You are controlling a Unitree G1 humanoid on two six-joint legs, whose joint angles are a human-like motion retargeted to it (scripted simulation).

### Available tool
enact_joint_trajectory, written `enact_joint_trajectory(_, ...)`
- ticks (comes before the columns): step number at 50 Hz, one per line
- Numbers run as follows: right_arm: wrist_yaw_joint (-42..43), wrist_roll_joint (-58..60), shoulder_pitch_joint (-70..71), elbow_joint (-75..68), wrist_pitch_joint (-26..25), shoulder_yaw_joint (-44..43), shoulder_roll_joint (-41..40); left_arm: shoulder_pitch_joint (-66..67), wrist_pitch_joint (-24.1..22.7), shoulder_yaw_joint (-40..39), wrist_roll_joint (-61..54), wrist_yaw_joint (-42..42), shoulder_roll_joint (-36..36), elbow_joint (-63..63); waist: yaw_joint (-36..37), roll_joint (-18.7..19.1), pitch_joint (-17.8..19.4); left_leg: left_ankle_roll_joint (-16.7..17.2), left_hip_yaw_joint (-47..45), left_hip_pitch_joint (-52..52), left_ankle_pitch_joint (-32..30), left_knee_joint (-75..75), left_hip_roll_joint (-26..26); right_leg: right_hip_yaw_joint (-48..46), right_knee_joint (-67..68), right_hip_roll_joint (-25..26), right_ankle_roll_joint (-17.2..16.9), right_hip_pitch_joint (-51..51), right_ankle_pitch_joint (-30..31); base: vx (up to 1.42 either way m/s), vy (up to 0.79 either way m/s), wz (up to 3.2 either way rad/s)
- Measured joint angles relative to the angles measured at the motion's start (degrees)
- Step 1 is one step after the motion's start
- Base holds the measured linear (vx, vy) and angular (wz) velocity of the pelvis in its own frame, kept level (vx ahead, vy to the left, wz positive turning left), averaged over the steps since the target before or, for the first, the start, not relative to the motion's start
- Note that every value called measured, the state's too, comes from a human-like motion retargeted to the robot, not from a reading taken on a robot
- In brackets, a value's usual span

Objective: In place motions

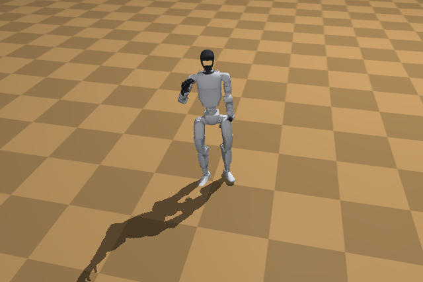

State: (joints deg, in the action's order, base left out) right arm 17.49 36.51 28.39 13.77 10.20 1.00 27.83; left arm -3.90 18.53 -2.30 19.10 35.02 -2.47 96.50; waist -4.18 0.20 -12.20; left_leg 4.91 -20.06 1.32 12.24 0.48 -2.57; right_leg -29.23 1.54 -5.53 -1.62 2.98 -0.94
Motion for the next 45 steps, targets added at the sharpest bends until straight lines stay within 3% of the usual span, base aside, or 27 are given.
enact_joint_trajectory(3,-23.8,8.5,4.3,-2.1,-11.9,1.1,0.2,0.3,-0.6,-1.0,-1.1,-0.7,0.1,0.1,0.0,-0.1,0.4,0.0,-0.1,-0.2,-0.2,-0.1,-0.1,-0.3,0.1,0.0,0.0,-0.3,0.0,0.0,0.0,0.0)
enact_joint_trajectory(5,-32.6,12.9,4.8,-2.8,-19.2,1.1,0.7,0.5,-1.0,-1.7,-2.1,-1.1,0.0,0.2,-0.1,-0.3,0.5,0.1,0.0,-0.2,-0.4,-0.1,-0.1,-0.6,0.1,-0.1,-0.1,-0.5,0.0,0.01,0.0,0.09)
enact_joint_trajectory(7,-27.5,12.4,3.6,-1.4,-21.8,0.1,1.1,0.8,-1.2,-2.3,-3.0,-1.3,-0.1,0.3,-0.2,-0.5,0.5,0.1,0.1,-0.1,-0.6,-0.1,-0.1,-1.1,0.0,-0.1,-0.1,-0.7,-0.1,0.04,-0.02,0.2)
enact_joint_trajectory(8,-21.7,11.1,2.4,-0.5,-20.4,-0.7,1.1,0.9,-1.5,-2.6,-3.6,-1.5,-0.2,0.5,-0.2,-0.6,0.5,0.1,0.2,0.0,-0.7,-0.1,-0.1,-1.3,-0.1,-0.1,-0.2,-0.8,-0.2,0.0,0.0,0.0)
enact_joint_trajectory(10,-6.2,6.5,-0.3,1.4,-15.3,-2.8,0.8,1.2,-2.0,-3.1,-5.2,-2.3,-0.4,0.9,-0.4,-0.7,0.4,0.0,0.4,0.1,-0.8,-0.1,0.0,-1.6,-0.1,-0.1,-0.2,-0.9,-0.2,0.03,-0.01,0.07)
enact_joint_trajectory(12,8.9,2.0,-3.2,3.0,-6.5,-5.2,0.5,1.7,-2.1,-3.7,-6.8,-2.8,-0.5,0.9,-0.5,-0.7,0.4,0.0,0.4,0.0,-0.9,-0.1,0.0,-1.4,-0.1,0.0,-0.1,-0.8,-0.2,0.0,0.0,0.0)
enact_joint_trajectory(15,24.7,-3.2,-7.1,4.4,0.7,-8.6,-0.6,2.5,-1.6,-4.8,-8.7,-2.5,-0.5,0.9,-0.8,-0.4,0.5,-0.1,0.1,-0.2,-0.8,-0.3,-0.1,-0.5,-0.1,0.2,-0.1,-0.4,-0.1,0.01,0.0,-0.25)
enact_joint_trajectory(21,37.8,-12.2,-10.0,-0.5,4.9,-12.8,-6.8,3.3,0.4,-4.7,-9.0,-1.2,-0.8,0.9,-2.1,0.5,0.7,-0.1,-1.1,-0.6,-0.5,-0.4,-0.6,1.2,-0.1,0.7,0.0,0.3,0.3,0.0,0.0,-0.27)
enact_joint_trajectory(22,37.1,-16.3,-9.5,-2.5,4.3,-12.9,-8.5,3.2,0.7,-4.3,-8.6,-1.0,-0.9,0.9,-2.2,0.6,0.8,-0.1,-1.3,-0.7,-0.5,-0.4,-0.6,1.5,-0.1,0.8,0.0,0.4,0.4,-0.03,0.0,-0.26)
enact_joint_trajectory(24,28.8,-27.8,-8.3,-5.9,-1.8,-13.2,-12.0,2.8,1.1,-3.6,-7.3,-0.4,-1.2,0.9,-2.5,0.7,0.8,-0.1,-1.6,-0.8,-0.4,-0.4,-0.6,2.0,0.0,0.8,0.1,0.6,0.5,-0.03,0.0,-0.21)
enact_joint_trajectory(26,14.4,-37.7,-7.7,-7.6,-10.7,-14.0,-13.5,2.2,1.3,-2.9,-5.5,0.1,-1.4,0.9,-2.7,0.7,0.8,-0.1,-1.7,-0.9,-0.4,-0.3,-0.6,2.3,0.0,0.8,0.1,0.6,0.6,0.0,0.0,0.0)
enact_joint_trajectory(28,0.6,-42.0,-8.1,-7.3,-15.5,-14.5,-13.3,1.4,1.2,-2.0,-3.4,0.4,-1.4,0.9,-2.6,0.7,0.8,-0.2,-1.8,-0.9,-0.4,-0.3,-0.6,2.4,0.0,0.8,0.1,0.6,0.6,0.0,0.0,0.0)
enact_joint_trajectory(30,-3.2,-42.4,-9.0,-5.7,-13.0,-13.9,-12.0,0.7,0.7,-0.9,-1.8,0.4,-1.4,0.9,-2.6,0.6,0.8,-0.2,-1.7,-0.9,-0.4,-0.3,-0.5,2.3,0.0,0.7,0.1,0.5,0.6,0.0,0.0,0.0)
enact_joint_trajectory(33,7.2,-31.2,-10.2,-1.6,-1.1,-12.5,-8.5,0.0,0.2,0.4,0.0,0.2,-1.1,0.2,-2.5,0.6,0.8,-0.3,-1.5,-0.8,-0.5,-0.3,-0.4,2.0,0.0,0.7,0.1,0.5,0.4,0.0,0.0,0.0)
enact_joint_trajectory(35,15.6,-19.8,-10.5,2.0,2.2,-12.2,-5.8,-0.5,-0.1,1.1,0.6,0.2,-0.9,-0.1,-2.6,0.6,0.9,-0.3,-1.3,-0.8,-0.5,-0.3,-0.3,1.9,0.0,0.7,0.1,0.4,0.4,0.0,0.0,0.0)
enact_joint_trajectory(38,20.9,-6.6,-9.7,6.5,2.4,-11.2,-2.8,-0.9,-0.1,1.2,0.8,0.5,-0.3,-0.3,-2.3,0.6,0.9,-0.4,-1.2,-0.9,-0.6,-0.3,-0.3,1.8,0.1,0.6,0.0,0.3,0.4,0.0,0.0,0.0)
enact_joint_trajectory(42,15.2,-3.5,-6.5,5.7,2.8,-7.2,-1.6,-0.8,-0.4,1.0,0.2,0.5,0.5,-0.6,-1.7,0.5,0.6,-0.4,-1.2,-0.8,-0.6,-0.4,-0.2,1.8,0.1,0.5,0.0,0.4,0.4,0.0,0.0,0.0)
enact_joint_trajectory(45,-0.7,-5.4,-3.0,-0.4,-8.2,-5.4,-2.6,-0.7,-0.6,0.8,0.3,0.3,0.7,-0.5,-1.4,0.4,0.5,-0.4,-1.3,-1.0,-0.8,-0.5,-0.1,1.8,0.2,0.4,0.1,0.4,0.4,0.0,0.0,0.0)
